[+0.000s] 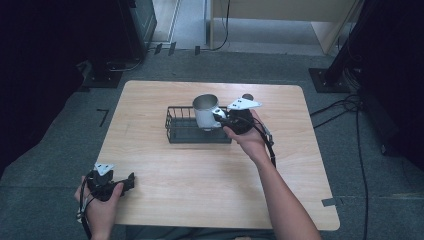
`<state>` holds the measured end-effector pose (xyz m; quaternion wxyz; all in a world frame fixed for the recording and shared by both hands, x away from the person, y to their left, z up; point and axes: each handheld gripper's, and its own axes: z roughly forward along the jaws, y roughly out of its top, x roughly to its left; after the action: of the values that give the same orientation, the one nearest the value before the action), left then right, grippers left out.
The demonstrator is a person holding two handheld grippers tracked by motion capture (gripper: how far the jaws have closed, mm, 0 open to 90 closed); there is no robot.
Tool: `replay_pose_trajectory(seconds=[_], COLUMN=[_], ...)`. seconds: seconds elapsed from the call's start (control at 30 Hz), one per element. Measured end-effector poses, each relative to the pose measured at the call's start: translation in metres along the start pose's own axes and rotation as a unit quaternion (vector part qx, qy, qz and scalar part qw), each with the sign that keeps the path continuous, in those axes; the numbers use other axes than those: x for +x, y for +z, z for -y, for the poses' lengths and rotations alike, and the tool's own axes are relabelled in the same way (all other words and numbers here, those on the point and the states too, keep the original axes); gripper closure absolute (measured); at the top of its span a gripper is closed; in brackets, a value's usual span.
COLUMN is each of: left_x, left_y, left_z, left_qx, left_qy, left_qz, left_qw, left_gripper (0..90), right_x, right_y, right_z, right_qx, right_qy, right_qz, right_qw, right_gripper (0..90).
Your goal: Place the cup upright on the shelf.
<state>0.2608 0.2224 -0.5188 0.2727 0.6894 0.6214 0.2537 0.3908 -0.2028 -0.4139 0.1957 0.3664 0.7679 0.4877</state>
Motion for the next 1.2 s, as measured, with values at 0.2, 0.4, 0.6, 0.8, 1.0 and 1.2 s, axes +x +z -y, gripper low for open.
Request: replay_pose_trajectory(seconds=[0.2, 0.4, 0.6, 0.8, 1.0, 1.2], left_x=[0.000, 0.000, 0.000, 0.000, 0.000, 0.000], left_y=[0.000, 0.000, 0.000, 0.000, 0.000, 0.000], left_z=[0.000, 0.000, 0.000, 0.000, 0.000, 0.000], left_qx=[0.000, 0.000, 0.000, 0.001, 0.000, 0.000], left_qy=[0.000, 0.001, 0.000, 0.001, 0.000, 0.000], left_qz=[0.000, 0.000, 0.000, 0.000, 0.000, 0.000], left_qw=[1.0000, 1.0000, 1.0000, 1.0000, 1.0000, 1.0000], left_gripper=[0.0, 0.0, 0.0, 0.0, 0.0, 0.0], right_x=[-0.003, -0.005, -0.012, -0.016, -0.017, -0.020], right_y=[-0.003, -0.012, -0.016, -0.016, -0.019, -0.031], right_z=[0.002, 0.004, 0.012, 0.017, 0.016, 0.013], right_qx=[0.007, 0.018, 0.036, 0.034, 0.031, 0.009], right_qy=[0.006, 0.011, 0.024, 0.041, 0.048, 0.076], right_qz=[0.006, 0.008, 0.028, 0.032, 0.038, 0.038], right_qw=[0.9999, 0.9997, 0.9987, 0.9980, 0.9976, 0.9964], right_gripper=[64.9, 55.6, 66.4, 61.2, 49.0, 43.6])
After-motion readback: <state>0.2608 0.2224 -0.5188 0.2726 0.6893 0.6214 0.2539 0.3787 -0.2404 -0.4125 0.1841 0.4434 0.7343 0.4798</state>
